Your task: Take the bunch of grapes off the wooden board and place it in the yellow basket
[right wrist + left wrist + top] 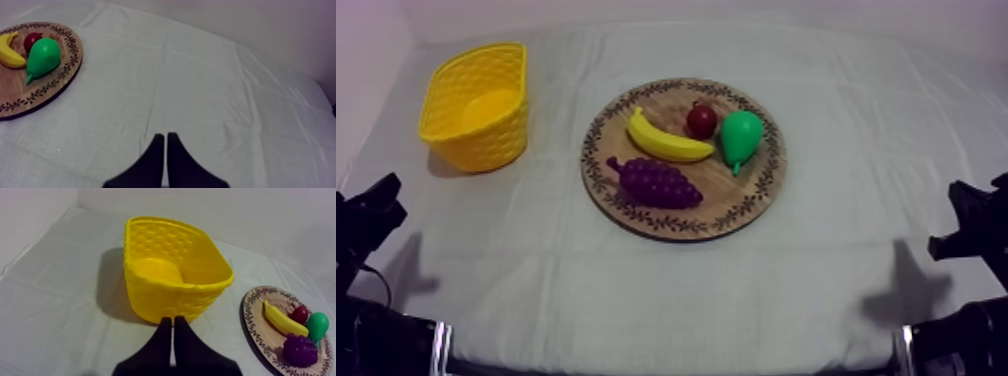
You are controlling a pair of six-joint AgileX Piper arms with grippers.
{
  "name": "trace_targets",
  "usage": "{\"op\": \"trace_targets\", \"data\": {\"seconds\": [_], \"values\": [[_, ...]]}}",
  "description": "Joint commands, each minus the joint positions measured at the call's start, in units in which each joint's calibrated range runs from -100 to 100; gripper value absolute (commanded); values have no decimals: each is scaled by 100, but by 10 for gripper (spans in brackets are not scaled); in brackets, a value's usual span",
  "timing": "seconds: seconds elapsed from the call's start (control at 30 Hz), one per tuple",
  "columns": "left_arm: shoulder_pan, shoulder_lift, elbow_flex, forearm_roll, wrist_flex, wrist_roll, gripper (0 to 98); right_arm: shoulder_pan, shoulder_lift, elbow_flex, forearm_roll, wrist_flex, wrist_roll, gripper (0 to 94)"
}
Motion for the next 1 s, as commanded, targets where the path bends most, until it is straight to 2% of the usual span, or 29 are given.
{"op": "trace_targets", "data": {"seconds": [0.0, 0.53, 0.67, 0.97], "values": [[2, 0, -1, -1, 2, -1, 0, 0, 2, -1, -1, -1, 2, 3], [0, 0, -1, -2, 2, 16, 0, 0, 2, -1, -1, -1, 2, 3], [-4, 0, 11, -40, -12, 389, 4, 0, 2, -1, -1, -1, 2, 3], [51, 0, -38, 13, 143, 38, 4, 0, 2, -1, -1, -1, 2, 3]]}}
